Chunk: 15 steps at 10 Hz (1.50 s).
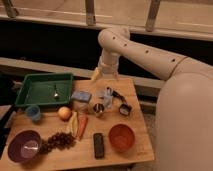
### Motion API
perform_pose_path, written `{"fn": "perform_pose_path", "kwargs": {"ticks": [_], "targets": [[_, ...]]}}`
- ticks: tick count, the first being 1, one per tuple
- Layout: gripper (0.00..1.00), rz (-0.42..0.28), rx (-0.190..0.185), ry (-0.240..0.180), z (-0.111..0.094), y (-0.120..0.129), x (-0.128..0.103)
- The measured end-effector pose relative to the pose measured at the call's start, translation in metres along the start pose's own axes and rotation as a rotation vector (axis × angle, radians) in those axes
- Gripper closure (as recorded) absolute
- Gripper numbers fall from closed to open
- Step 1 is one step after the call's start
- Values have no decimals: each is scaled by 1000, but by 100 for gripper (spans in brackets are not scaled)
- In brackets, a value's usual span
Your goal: Place towel in metal cup
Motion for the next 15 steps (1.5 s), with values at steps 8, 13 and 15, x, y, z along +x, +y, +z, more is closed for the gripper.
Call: {"fn": "perform_pose_path", "kwargs": {"ticks": [8, 13, 15], "targets": [[20, 19, -1, -92, -12, -1, -20], [20, 73, 45, -112, 21, -13, -45], [20, 96, 53, -113, 43, -17, -44]]}}
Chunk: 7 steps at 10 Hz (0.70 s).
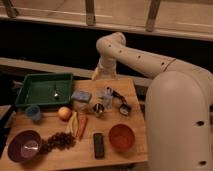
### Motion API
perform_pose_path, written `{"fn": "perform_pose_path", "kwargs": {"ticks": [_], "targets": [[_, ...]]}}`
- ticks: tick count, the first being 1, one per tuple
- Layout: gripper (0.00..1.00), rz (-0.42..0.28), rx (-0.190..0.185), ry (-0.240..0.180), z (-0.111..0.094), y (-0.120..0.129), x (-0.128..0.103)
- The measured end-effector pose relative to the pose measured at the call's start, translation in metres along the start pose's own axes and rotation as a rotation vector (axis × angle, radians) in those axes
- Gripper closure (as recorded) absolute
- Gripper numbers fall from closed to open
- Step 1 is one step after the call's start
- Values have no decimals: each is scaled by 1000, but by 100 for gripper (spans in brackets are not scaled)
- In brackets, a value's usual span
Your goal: Place towel in metal cup
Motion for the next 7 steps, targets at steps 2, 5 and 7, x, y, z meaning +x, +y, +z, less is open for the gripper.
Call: {"fn": "perform_pose_path", "kwargs": {"ticks": [2, 5, 7], "targets": [[20, 1, 0, -1, 0, -1, 0], [20, -8, 14, 9, 3, 1, 1], [20, -4, 6, 41, 24, 5, 4]]}}
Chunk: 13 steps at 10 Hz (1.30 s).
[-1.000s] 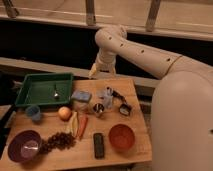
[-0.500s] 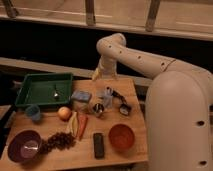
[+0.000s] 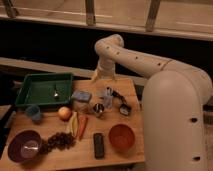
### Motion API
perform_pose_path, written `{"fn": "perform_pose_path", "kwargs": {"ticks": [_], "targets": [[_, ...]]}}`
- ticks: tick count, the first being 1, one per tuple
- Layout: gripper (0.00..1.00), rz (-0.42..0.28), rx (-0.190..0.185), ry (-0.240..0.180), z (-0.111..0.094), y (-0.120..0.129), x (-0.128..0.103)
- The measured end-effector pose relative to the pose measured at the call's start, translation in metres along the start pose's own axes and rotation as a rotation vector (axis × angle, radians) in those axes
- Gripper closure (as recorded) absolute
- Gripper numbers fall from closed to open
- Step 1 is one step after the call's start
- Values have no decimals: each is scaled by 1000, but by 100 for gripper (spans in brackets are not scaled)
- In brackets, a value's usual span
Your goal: Place towel in metal cup
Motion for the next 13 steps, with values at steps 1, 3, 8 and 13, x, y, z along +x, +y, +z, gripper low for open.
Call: {"fn": "perform_pose_path", "kwargs": {"ticks": [1, 3, 8, 13], "targets": [[20, 8, 2, 6, 8, -5, -2], [20, 38, 4, 9, 13, -17, -9], [20, 74, 7, 50, 54, -16, -11], [20, 35, -26, 119, 77, 10, 6]]}}
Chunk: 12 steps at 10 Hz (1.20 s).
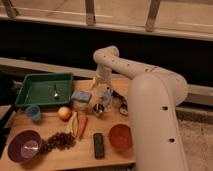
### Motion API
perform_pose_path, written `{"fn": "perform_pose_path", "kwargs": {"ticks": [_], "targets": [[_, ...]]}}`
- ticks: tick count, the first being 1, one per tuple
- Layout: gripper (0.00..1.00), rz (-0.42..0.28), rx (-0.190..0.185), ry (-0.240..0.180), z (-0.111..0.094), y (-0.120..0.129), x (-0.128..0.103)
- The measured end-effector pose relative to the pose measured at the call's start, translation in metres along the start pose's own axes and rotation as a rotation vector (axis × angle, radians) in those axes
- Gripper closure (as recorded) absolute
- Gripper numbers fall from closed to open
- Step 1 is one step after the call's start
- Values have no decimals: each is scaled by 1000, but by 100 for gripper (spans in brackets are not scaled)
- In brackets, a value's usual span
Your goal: Place towel in metal cup
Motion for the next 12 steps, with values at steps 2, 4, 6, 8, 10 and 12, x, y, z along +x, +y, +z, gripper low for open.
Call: {"fn": "perform_pose_path", "kwargs": {"ticks": [2, 4, 6, 8, 10, 12], "targets": [[20, 4, -5, 32, 17, 2, 3], [20, 42, -5, 51, 27, -12, 2], [20, 77, 1, 55, 32, -24, 1], [25, 107, 1, 52, 39, -29, 2], [44, 139, -17, 33, 48, -32, 3], [63, 146, -39, 16, 48, -33, 3]]}}
